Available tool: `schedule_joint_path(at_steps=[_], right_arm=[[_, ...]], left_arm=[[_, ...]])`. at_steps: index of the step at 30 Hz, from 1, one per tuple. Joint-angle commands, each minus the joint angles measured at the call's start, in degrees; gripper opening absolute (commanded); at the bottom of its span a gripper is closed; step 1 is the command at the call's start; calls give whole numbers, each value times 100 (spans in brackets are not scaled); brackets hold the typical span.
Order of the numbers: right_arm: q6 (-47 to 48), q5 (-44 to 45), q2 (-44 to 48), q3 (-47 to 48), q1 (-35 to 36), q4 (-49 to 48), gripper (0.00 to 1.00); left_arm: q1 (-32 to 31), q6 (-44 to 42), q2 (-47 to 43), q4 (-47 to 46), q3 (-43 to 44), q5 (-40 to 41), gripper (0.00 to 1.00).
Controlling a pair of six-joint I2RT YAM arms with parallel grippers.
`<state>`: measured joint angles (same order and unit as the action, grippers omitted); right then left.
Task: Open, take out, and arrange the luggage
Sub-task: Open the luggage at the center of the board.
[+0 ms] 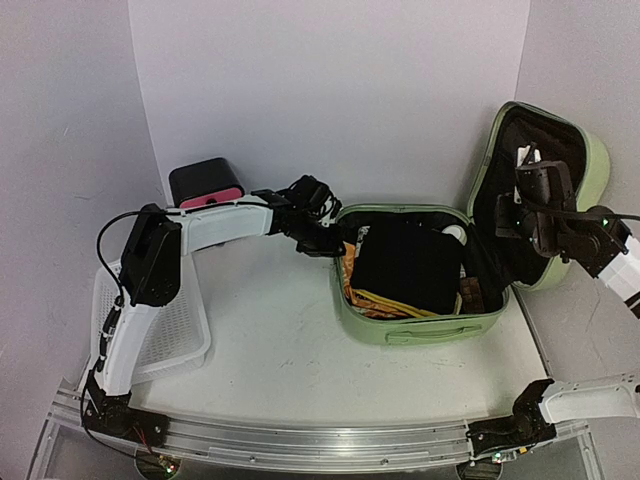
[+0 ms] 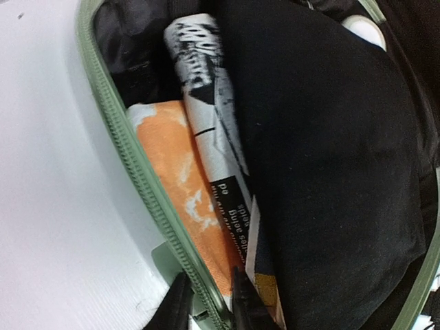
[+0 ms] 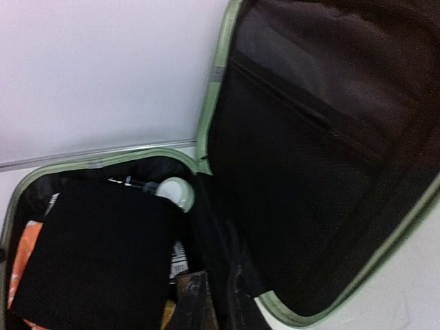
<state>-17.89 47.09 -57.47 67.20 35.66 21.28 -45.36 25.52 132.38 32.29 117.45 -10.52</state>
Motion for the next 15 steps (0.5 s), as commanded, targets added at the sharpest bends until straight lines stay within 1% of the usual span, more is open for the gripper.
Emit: schedule_joint_path(at_steps=[1, 4, 6, 10, 15], right_arm=[[461, -1334, -206, -6, -15, -610, 19], [396, -1834, -496, -100, -13, -765, 23], [347, -2138, -655, -191, -15, -914, 25], [278, -2595, -879, -368, -15, -1253, 31], [285, -3058, -1093, -537, -15, -1579, 34]], left_arm=[[-146, -139, -402, -65, -179, -395, 34], [-149, -121, -551, -96, -278, -377, 46], [-148, -141, -673, -100, -319, -375, 51], [-155, -266, -1007, -148, -484, -194, 56], [-148, -513, -1575, -197, -743, -18, 63]])
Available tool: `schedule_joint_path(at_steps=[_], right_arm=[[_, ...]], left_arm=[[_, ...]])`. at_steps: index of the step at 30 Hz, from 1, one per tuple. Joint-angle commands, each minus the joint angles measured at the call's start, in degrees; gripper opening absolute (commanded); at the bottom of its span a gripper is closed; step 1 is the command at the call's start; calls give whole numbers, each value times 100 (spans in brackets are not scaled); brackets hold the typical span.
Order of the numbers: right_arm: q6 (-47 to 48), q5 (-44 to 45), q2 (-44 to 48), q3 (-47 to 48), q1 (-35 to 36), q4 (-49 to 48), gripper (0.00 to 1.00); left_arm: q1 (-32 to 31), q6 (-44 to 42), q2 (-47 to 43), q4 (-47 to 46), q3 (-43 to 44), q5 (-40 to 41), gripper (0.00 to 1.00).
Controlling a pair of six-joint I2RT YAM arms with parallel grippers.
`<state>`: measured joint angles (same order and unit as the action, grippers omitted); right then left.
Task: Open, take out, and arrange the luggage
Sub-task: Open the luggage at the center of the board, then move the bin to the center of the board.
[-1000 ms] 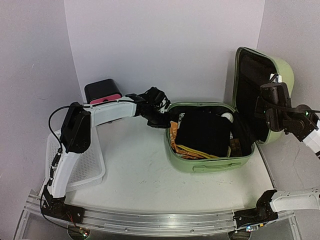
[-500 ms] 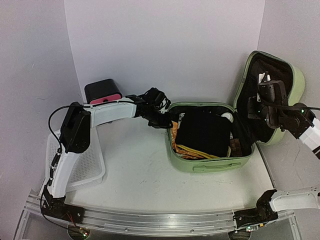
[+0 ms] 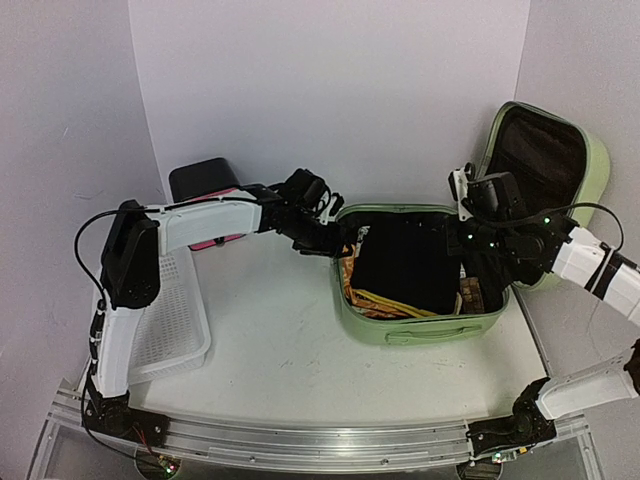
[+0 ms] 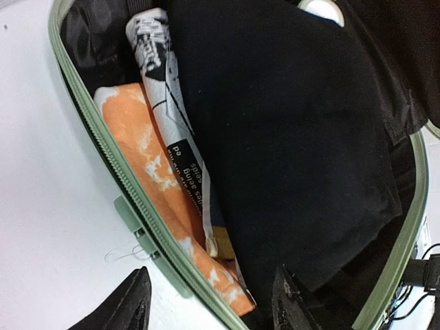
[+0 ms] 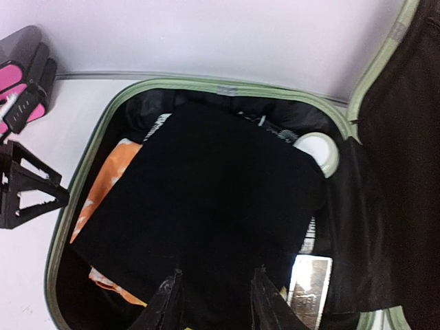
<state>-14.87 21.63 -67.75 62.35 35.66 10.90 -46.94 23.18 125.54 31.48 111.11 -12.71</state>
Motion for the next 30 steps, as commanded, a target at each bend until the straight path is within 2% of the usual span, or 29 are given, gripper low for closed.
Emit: schedule_joint_path(at_steps=[1, 6, 9, 12, 16, 19, 22, 30], right_arm=[[-16, -661, -102, -86, -11, -601, 34], [-19, -1157, -194, -341, -5, -1018, 36], [-20, -1197, -172, -410, -4, -1210, 36], [22, -1151, -145, -445, -7, -1319, 42], [47, -990, -126, -514, -4, -1440, 49], [16, -870, -63, -592, -6, -1552, 51], [-35, -819, 16, -689, -4, -1677, 52], [-112, -920, 44, -774, -6, -1783, 51]], left_arm=[[9, -307, -1042, -116, -207, 267, 64], [51, -393, -1956, 76, -1045, 774, 68], [143, -241, -2594, 575, -1572, 1528, 69], [158, -9, -3377, 776, -2335, 2055, 72], [210, 339, -4297, 899, -3237, 2294, 82], [300, 779, -4695, 1415, -3558, 2860, 86], [499, 1353, -5065, 1919, -3804, 3432, 98], [1236, 2007, -5760, 2035, -4630, 3110, 99]])
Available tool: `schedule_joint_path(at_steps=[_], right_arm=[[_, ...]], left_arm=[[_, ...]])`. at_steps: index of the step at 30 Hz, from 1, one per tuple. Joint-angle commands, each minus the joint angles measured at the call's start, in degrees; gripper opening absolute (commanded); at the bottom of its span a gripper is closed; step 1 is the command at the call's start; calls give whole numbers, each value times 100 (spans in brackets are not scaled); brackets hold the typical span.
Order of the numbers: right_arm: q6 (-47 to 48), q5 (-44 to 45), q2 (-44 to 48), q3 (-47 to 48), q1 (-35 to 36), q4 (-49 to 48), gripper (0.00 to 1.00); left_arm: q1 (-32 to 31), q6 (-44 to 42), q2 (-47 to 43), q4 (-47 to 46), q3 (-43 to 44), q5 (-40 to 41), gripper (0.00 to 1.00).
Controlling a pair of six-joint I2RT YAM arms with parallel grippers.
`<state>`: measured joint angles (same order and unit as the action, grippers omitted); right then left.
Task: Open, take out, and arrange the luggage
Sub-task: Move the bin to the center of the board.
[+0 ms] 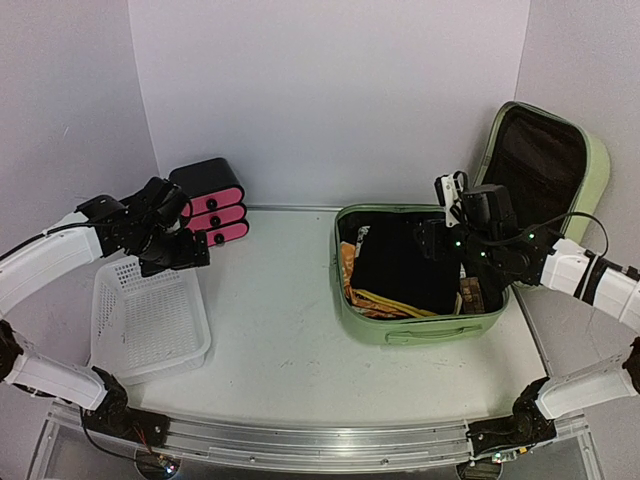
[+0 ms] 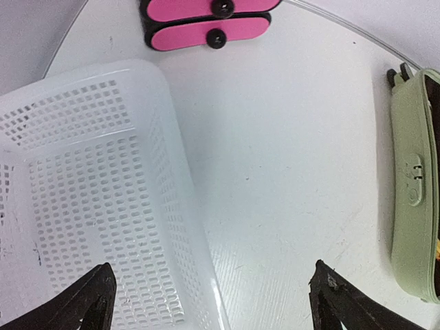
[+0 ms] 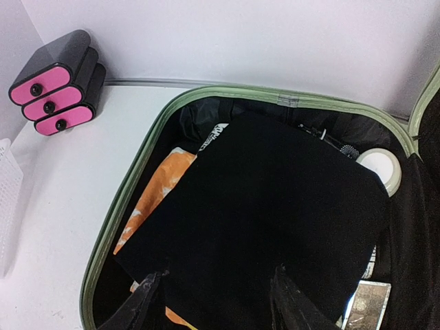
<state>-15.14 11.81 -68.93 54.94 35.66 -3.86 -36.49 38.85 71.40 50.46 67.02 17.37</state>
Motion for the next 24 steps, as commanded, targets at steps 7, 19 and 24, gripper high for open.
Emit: schedule_joint_path(at_steps=[7, 19, 24], right_arm=[[-112, -38, 113, -27, -6, -373, 59], [-213, -109, 84, -159, -6, -493, 98], [-187, -123, 42, -135, -6, -523, 98]], left_arm=[[255, 536, -200, 107, -463, -47, 99], [260, 595, 139, -153, -837, -162, 97], [273, 621, 329, -295, -924, -206, 90]])
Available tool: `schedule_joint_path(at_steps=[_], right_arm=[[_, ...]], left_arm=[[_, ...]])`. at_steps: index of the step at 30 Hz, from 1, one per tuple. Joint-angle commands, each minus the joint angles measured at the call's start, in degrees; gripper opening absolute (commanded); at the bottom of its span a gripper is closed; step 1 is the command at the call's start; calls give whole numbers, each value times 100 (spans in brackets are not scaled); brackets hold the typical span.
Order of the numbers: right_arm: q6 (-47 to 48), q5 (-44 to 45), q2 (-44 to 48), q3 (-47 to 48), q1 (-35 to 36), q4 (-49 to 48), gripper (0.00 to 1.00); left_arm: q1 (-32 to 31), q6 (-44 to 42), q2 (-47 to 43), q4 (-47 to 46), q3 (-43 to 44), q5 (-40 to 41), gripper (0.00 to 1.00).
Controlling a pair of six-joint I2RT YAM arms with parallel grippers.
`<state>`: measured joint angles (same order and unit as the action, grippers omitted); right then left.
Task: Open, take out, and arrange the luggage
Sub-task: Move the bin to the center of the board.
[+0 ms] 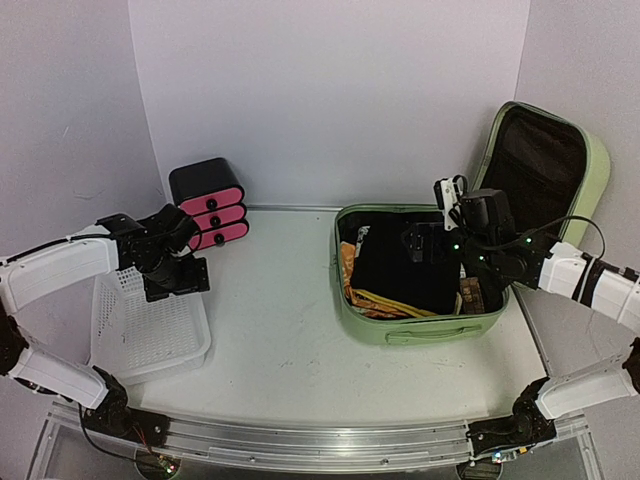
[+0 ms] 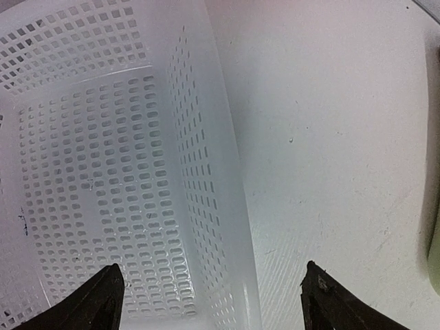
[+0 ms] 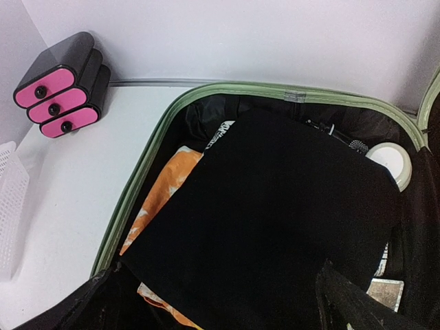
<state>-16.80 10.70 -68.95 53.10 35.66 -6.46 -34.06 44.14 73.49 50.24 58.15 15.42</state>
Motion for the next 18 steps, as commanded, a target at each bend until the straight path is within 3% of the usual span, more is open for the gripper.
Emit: schedule_joint_path(at_steps=[1, 11, 18], right_arm=[[-17, -29, 40, 59, -6, -280, 98], [-55, -156, 155, -6, -7, -303, 98], [-69, -127, 294, -81, -4, -303, 98]], left_arm=[[31, 88, 171, -282, -28, -6, 88], [54, 7, 750, -1052, -145, -359, 73], [52, 99, 1359, -1276, 24, -367, 55]])
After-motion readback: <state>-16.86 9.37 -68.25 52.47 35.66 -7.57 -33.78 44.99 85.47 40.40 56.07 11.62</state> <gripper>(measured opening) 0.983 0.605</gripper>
